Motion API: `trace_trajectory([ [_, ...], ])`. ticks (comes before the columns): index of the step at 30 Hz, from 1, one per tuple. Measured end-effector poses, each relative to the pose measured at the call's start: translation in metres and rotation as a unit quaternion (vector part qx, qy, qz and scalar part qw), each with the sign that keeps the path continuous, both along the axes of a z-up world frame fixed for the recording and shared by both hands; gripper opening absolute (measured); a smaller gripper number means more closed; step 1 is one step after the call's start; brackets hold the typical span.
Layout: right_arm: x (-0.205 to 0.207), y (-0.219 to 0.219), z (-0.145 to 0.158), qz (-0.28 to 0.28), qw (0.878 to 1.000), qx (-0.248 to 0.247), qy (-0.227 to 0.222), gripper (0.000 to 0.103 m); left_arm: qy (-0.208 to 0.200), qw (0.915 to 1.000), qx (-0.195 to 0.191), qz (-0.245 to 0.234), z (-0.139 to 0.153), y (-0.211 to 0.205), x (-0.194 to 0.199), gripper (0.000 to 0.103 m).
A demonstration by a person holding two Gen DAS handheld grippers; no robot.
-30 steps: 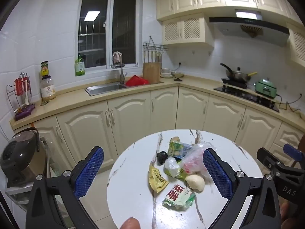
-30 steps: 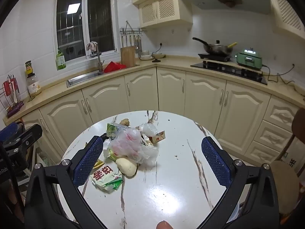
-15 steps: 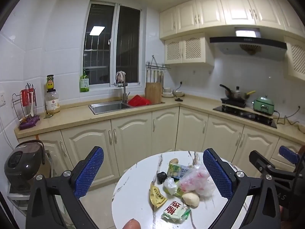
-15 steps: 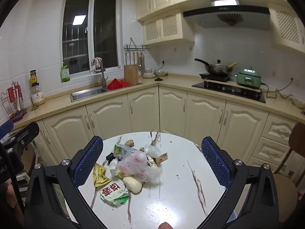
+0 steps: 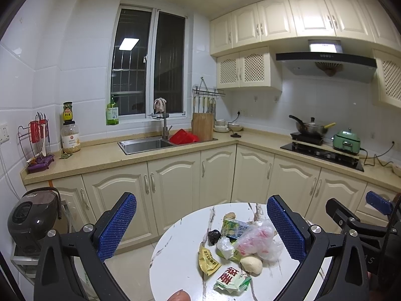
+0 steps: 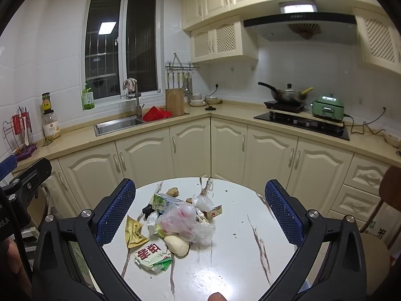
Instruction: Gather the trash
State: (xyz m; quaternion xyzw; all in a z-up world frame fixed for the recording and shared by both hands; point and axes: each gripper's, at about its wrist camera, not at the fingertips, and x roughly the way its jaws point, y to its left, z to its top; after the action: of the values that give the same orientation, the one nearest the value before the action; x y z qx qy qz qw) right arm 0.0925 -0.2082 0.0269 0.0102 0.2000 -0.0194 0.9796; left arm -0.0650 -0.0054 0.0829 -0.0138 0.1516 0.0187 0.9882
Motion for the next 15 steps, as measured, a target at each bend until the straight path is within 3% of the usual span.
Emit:
trace_trajectory([
  [15,0.005,0.006,0.006,0.010,1.000,-0.010,-0.003,0.103,-0.005,1.0000,-0.003,0.000,-0.011,-0.001,-0.002,0.102],
])
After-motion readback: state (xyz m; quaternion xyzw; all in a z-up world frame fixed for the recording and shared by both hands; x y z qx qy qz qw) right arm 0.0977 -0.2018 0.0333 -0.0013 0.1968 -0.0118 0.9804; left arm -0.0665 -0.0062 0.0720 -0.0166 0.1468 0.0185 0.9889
